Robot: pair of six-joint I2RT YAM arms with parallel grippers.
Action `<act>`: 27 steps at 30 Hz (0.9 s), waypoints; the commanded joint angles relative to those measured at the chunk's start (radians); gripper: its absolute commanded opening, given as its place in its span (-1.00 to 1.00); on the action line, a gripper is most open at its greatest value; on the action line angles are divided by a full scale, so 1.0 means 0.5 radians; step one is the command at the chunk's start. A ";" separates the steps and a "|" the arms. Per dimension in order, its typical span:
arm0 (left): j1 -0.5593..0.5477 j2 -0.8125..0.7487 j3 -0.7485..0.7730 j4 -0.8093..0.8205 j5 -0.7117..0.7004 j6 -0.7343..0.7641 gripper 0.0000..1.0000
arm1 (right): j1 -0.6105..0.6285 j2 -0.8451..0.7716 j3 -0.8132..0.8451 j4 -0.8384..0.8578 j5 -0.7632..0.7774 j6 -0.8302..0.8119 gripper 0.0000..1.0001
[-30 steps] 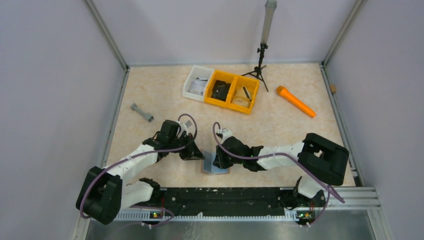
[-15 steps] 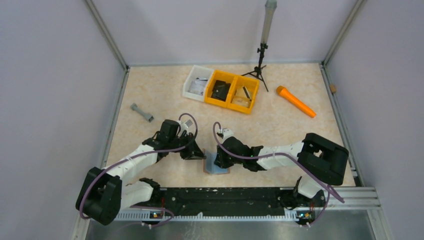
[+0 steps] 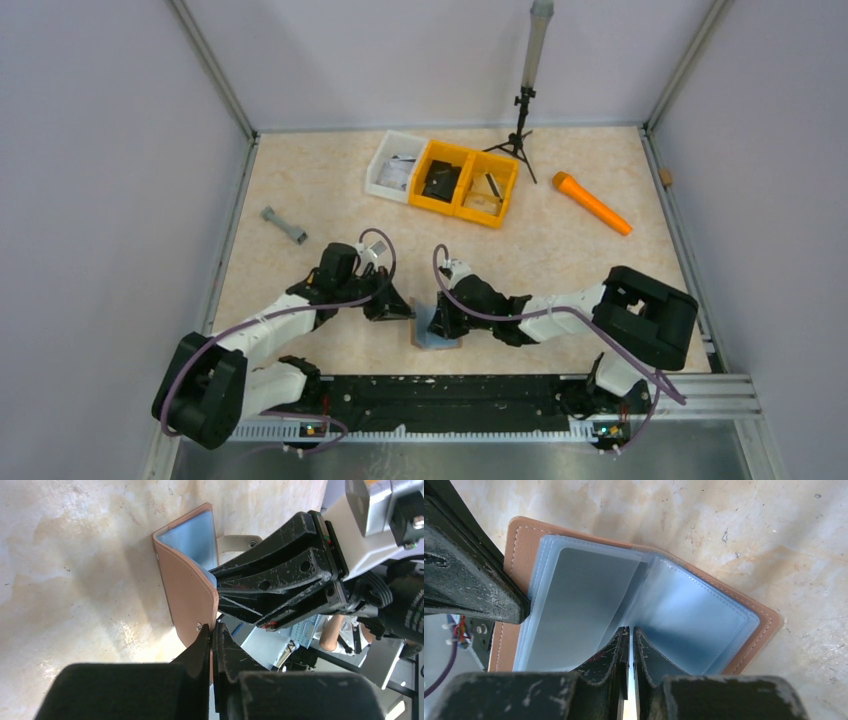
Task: Take the credit cards out of the card holder
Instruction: Remove the credit card from the card holder.
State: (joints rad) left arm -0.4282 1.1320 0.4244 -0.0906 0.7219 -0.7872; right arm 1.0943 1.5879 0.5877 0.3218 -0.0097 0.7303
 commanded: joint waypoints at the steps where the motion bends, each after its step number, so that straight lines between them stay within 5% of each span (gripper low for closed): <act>1: -0.009 0.011 -0.038 0.233 0.082 -0.053 -0.96 | -0.068 0.029 -0.115 0.190 -0.138 0.073 -0.81; 12: -0.009 0.011 -0.047 0.251 0.073 -0.058 -0.99 | -0.101 0.085 -0.165 0.344 -0.262 0.132 -0.81; 17: -0.012 -0.018 0.043 -0.111 -0.180 0.112 -1.00 | -0.101 -0.070 -0.134 0.114 -0.166 0.057 -0.76; 27: -0.082 -0.021 0.184 -0.331 -0.354 0.177 -1.00 | -0.102 -0.522 -0.082 -0.369 0.010 -0.116 -0.37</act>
State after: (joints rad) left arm -0.4541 1.1343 0.4614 -0.2123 0.5987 -0.7364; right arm 1.0485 1.4322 0.5255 0.2222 -0.0555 0.7193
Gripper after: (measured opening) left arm 0.030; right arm 0.262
